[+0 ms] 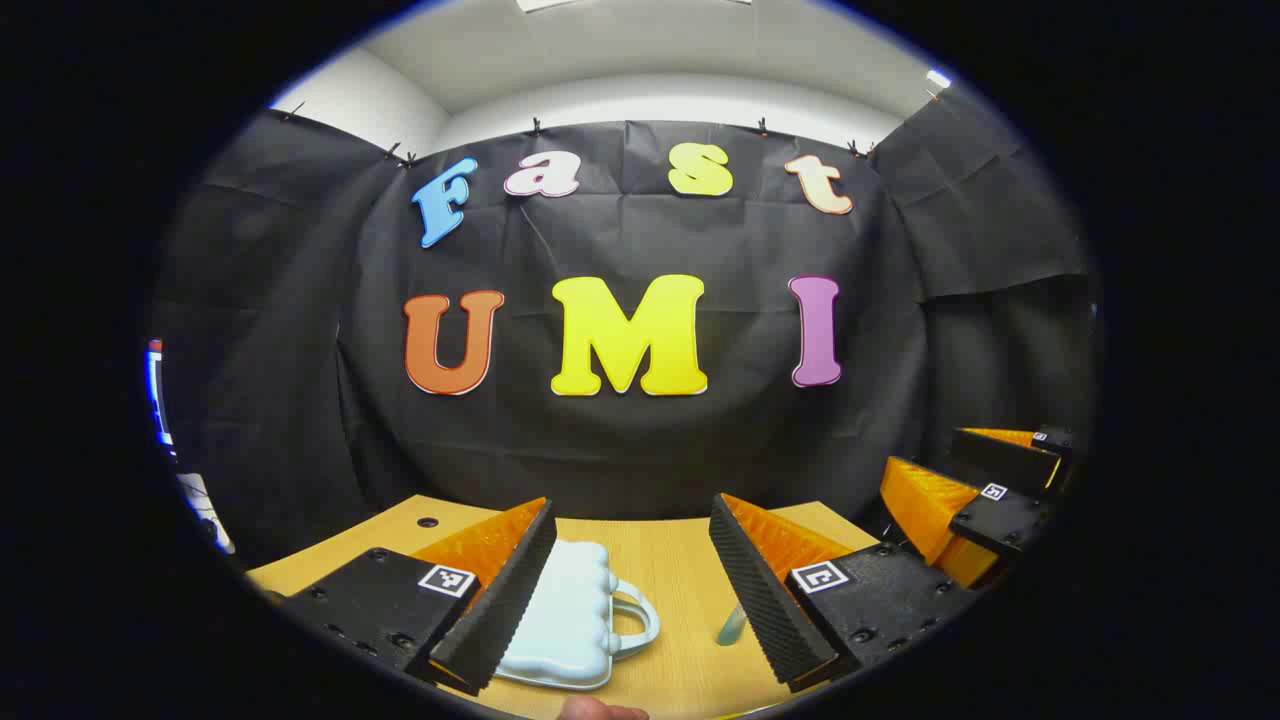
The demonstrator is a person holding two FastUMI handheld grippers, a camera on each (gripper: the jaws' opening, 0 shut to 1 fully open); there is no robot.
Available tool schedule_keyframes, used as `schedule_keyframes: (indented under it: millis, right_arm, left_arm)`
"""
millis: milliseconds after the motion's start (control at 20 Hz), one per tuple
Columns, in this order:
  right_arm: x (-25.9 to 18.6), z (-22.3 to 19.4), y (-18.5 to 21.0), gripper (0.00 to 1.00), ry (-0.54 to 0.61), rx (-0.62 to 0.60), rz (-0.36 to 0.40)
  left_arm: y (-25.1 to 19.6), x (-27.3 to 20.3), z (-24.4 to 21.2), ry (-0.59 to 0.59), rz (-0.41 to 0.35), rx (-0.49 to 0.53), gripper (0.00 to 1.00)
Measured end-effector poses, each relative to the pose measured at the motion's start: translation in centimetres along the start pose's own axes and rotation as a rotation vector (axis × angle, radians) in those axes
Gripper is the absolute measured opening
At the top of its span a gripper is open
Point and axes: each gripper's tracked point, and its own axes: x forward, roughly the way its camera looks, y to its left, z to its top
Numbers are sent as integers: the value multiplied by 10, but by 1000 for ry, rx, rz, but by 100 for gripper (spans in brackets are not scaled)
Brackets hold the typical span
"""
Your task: First open the suitcase, pack the skin care products into it, and then close the suitcase.
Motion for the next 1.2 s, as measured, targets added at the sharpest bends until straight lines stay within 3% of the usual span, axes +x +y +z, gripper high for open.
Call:
schedule_keyframes:
  millis: [800,1200]
  right_arm:
    - [19,-1,7,81,12,21,39]
    - [17,-16,3,81,47,12,22]
  left_arm:
    - [7,7,7,-16,28,0,98]
    - [7,13,-32,67,-1,19,98]
